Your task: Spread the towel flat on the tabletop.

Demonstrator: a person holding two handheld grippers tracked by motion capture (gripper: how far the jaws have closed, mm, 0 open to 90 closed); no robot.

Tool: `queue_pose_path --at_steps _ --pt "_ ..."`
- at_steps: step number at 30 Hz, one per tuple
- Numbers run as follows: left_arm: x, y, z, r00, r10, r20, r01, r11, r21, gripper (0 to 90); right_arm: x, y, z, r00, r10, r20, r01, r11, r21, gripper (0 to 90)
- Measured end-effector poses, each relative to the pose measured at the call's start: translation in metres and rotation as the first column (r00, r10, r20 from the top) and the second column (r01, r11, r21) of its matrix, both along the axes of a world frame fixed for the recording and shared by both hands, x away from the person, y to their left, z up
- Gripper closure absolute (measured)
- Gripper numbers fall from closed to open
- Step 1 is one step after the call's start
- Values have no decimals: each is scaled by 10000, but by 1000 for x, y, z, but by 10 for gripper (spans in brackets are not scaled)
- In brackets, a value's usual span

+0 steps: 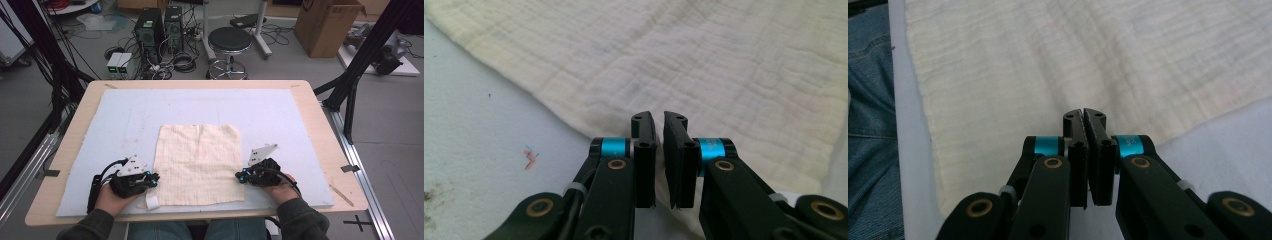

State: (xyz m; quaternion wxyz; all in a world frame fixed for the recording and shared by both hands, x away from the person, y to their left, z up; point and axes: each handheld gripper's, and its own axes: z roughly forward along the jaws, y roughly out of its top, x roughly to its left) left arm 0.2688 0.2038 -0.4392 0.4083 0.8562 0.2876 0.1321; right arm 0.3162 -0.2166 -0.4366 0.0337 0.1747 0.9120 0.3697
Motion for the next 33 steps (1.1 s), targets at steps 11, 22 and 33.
queue_pose_path --at_steps 11,22,33 --pt "-1 -6 2 9996 -268 24 268 9996 -24 831 -3 -15 1 9997 -222 -94 223 9996 143 878" --pt "3 4 7 9995 263 -158 -274 9968 -751 688 -3 -18 4 9983 -564 -114 572 9939 940 722" --pt "6 8 9 9991 354 -214 -378 9911 -1273 626 3 -22 7 9928 -1185 -191 1201 9782 1692 606"
